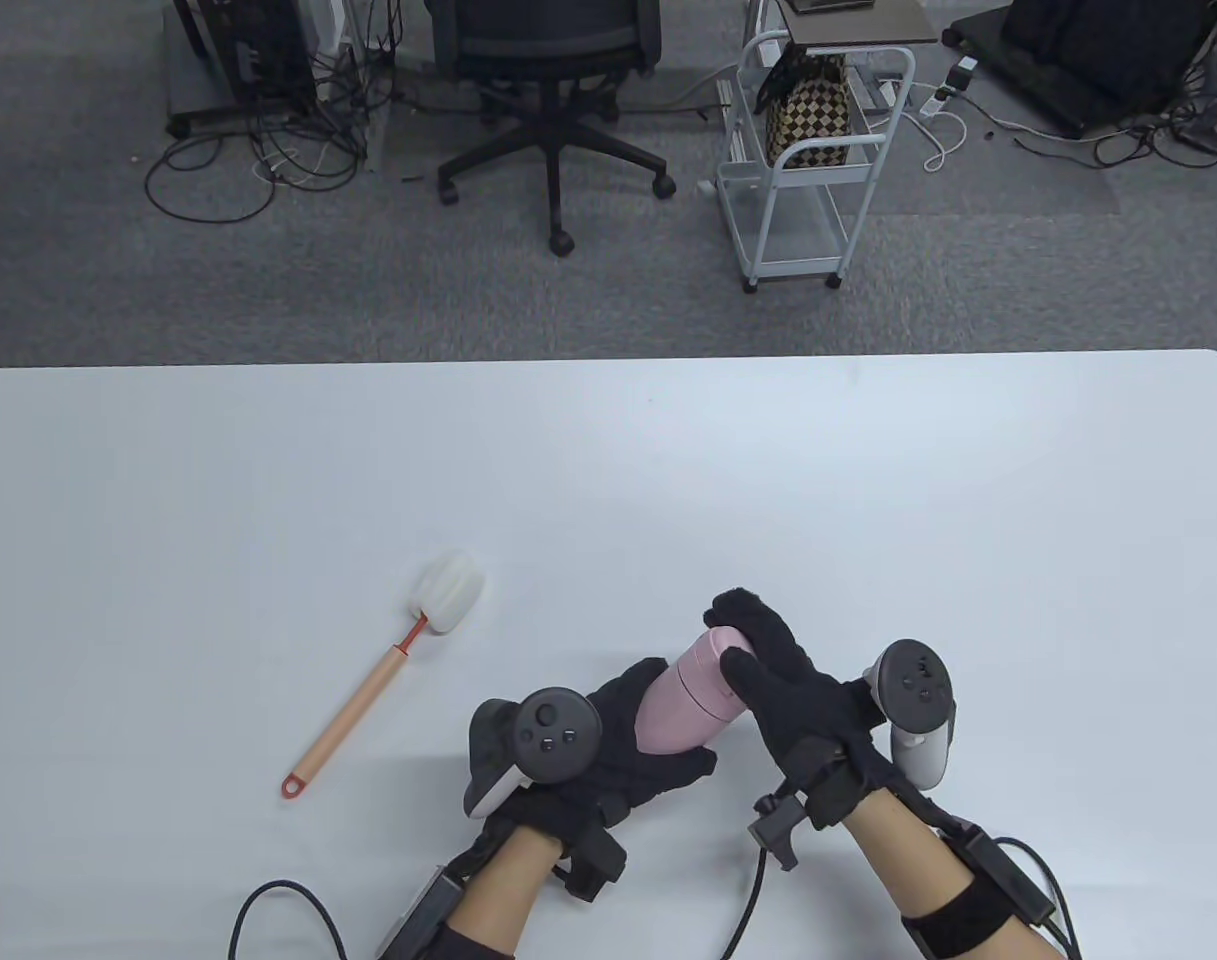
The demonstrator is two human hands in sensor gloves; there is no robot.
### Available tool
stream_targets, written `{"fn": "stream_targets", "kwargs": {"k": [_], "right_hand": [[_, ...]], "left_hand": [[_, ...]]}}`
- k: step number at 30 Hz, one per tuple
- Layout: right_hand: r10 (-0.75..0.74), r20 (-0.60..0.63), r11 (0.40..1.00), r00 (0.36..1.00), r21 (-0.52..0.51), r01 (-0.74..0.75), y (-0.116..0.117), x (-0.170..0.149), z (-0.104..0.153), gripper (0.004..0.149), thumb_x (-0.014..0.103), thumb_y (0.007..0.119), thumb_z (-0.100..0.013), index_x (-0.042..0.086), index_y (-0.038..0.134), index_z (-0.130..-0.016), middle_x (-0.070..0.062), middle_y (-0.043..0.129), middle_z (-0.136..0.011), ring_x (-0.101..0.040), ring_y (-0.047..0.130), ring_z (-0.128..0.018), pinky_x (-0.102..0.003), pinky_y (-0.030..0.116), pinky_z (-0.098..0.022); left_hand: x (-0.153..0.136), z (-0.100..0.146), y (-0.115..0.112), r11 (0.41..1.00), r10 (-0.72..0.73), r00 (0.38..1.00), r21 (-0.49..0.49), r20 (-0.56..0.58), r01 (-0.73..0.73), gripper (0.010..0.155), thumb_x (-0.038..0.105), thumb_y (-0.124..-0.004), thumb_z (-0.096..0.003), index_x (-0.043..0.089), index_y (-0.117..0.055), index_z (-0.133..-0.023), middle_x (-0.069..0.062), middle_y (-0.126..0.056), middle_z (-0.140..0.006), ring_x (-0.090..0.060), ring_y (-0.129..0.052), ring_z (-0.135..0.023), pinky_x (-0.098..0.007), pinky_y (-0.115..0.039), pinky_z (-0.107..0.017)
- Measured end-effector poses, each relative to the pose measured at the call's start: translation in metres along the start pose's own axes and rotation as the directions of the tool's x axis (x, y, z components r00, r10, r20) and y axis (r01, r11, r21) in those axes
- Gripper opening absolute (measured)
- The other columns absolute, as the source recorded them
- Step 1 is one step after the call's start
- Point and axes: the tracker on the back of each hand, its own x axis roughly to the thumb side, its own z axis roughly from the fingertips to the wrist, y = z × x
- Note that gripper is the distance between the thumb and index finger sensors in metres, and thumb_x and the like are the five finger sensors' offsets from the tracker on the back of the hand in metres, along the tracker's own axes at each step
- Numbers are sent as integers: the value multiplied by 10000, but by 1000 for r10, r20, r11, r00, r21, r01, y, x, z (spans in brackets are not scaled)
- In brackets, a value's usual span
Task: Insert cup brush into the thermos (Clean the thermos with cup brush)
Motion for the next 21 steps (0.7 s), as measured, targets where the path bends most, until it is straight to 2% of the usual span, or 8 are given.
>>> {"fn": "stream_targets", "kwargs": {"k": [1, 2, 4, 10, 14, 18, 21], "right_hand": [[8, 17, 999, 1000, 33, -8, -1, 0, -1, 889, 642, 791, -530, 112, 422, -1141, -251, 449, -1159, -556, 659, -980, -639, 686, -621], [9, 43, 993, 999, 116, -14, -3, 1, -2, 886, 630, 809, -534, 129, 412, -1147, -239, 428, -1170, -559, 644, -990, -638, 680, -631], [17, 65, 984, 998, 178, -28, -6, 1, -3, 893, 612, 856, -520, 164, 414, -1153, -207, 425, -1187, -581, 615, -1002, -663, 646, -647], [73, 125, 944, 989, 311, -109, -10, 9, -1, 960, 573, 951, -481, 217, 379, -1165, -172, 395, -1211, -582, 574, -1040, -696, 598, -673], [112, 169, 925, 979, 343, -165, -12, 17, -1, 972, 517, 1017, -443, 235, 423, -1159, -166, 400, -1210, -570, 603, -1043, -709, 633, -664], [203, 188, 887, 961, 381, -262, -7, 21, -1, 929, 415, 1049, -454, 267, 445, -1144, -130, 434, -1202, -529, 676, -1026, -672, 686, -658], [254, 218, 903, 943, 296, -311, -7, 23, 0, 841, 356, 1058, -457, 265, 537, -1111, -106, 626, -1133, -413, 862, -920, -584, 776, -622]], "left_hand": [[-2, 1, 2, 1000, 12, 1000, -18, -1, -12, 999, 802, -770, -363, 202, -467, -1101, -213, -573, -1148, -505, -676, -1011, -589, -698, -631], [-5, 1, 4, 999, 25, 1000, -34, 13, -24, 994, 802, -769, -365, 207, -468, -1102, -210, -574, -1150, -500, -676, -1013, -587, -698, -635], [-10, 1, 9, 995, 65, 997, -81, 47, -61, 995, 805, -769, -362, 214, -467, -1104, -176, -572, -1160, -493, -675, -1020, -585, -698, -640], [-21, 1, 17, 966, 192, 976, -193, 104, -170, 994, 805, -776, -359, 235, -463, -1111, -170, -563, -1174, -470, -665, -1042, -578, -689, -661], [-28, 0, 19, 954, 197, 974, -252, 112, -164, 992, 810, -786, -347, 268, -467, -1115, -140, -562, -1188, -437, -661, -1060, -569, -684, -674], [-31, -1, 17, 925, 216, 970, -340, 109, -168, 991, 811, -798, -340, 290, -471, -1118, -118, -562, -1195, -415, -659, -1070, -567, -678, -683], [-29, -1, 16, 929, 177, 978, -347, 107, -130, 992, 809, -799, -341, 288, -469, -1119, -121, -560, -1196, -416, -656, -1071, -568, -675, -684]]}}
